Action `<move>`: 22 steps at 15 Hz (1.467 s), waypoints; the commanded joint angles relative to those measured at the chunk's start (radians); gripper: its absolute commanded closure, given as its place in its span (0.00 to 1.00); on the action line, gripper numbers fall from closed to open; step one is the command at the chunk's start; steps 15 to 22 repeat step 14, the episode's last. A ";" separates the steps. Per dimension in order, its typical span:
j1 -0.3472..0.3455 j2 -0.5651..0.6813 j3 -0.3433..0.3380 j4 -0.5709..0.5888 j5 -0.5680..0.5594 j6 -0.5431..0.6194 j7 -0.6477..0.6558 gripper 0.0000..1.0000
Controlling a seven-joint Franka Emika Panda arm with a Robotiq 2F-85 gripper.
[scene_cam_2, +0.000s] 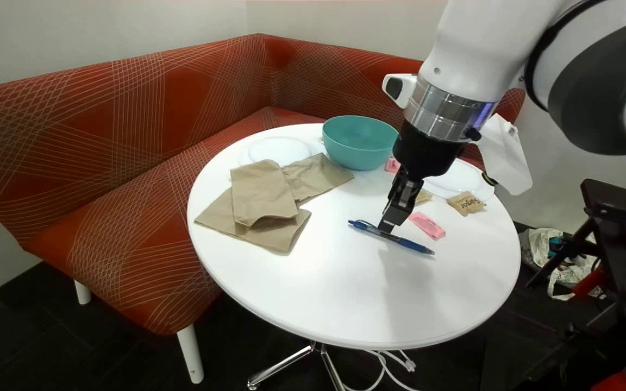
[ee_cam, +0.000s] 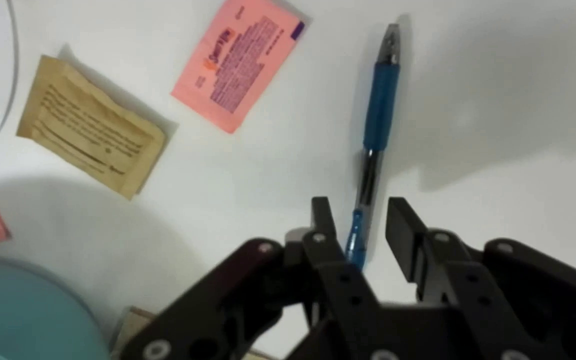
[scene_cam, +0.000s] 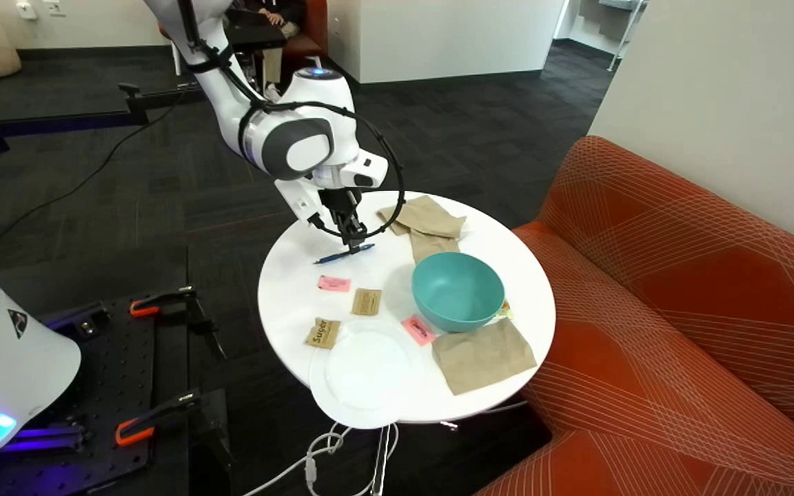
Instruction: Remove the pen from the teal bowl and put it on the table
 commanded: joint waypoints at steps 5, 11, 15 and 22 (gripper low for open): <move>-0.030 -0.036 0.033 0.025 0.036 -0.008 -0.013 0.03; -0.047 -0.030 0.061 0.035 0.052 -0.002 -0.014 0.00; -0.064 -0.039 0.081 0.035 0.061 -0.002 -0.018 0.00; -0.064 -0.039 0.081 0.035 0.061 -0.002 -0.018 0.00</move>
